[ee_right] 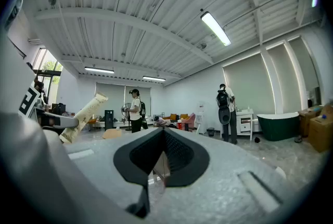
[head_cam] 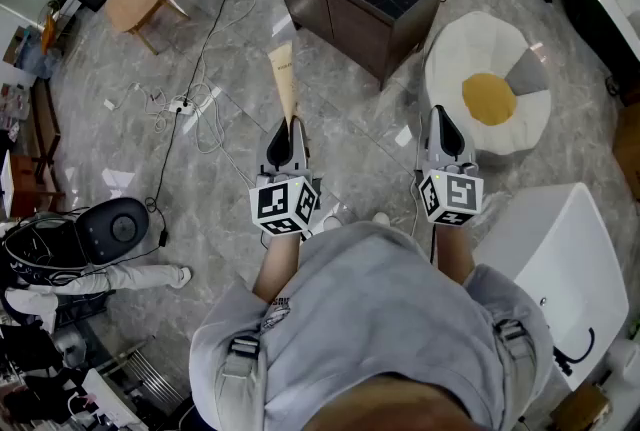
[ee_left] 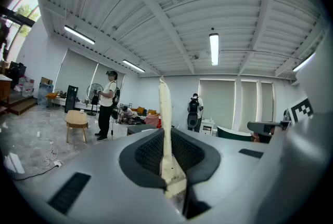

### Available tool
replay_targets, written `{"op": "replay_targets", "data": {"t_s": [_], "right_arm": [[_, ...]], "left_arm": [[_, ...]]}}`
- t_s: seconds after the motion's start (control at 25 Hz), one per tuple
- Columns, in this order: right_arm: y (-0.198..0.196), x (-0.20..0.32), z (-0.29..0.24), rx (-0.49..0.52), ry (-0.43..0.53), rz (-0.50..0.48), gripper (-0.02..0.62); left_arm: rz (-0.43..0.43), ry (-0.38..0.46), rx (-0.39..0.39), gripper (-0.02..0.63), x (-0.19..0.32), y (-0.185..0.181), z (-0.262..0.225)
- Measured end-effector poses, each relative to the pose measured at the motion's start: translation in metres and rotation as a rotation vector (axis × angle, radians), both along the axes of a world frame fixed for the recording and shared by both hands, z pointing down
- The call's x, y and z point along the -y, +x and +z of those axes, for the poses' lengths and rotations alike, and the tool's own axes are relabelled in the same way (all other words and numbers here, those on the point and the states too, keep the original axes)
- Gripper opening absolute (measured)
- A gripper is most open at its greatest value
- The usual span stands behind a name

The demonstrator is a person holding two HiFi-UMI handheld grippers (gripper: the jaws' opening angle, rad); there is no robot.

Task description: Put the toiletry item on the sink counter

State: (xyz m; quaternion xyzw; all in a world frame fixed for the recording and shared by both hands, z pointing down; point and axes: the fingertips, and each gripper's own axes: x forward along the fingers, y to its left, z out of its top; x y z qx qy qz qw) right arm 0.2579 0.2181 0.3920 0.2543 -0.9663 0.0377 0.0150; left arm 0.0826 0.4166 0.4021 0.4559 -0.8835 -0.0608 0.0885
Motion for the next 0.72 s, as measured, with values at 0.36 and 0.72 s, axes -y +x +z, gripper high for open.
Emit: {"op": "replay_targets", "data": {"t_s": [0.36,0.72], "right_arm": [[0.001,0.002,0.000,-0.002,0.000,-0.002,0.005],[0.004,0.014,0.000,-0.001,-0.001,-0.016,0.005]], "left_arm": [[0.000,-0.009,0.006,0.035,0.002,0.002,0.000],[-0.008,-0.020,0.012,0.035,0.014,0.008,-0.003]]}}
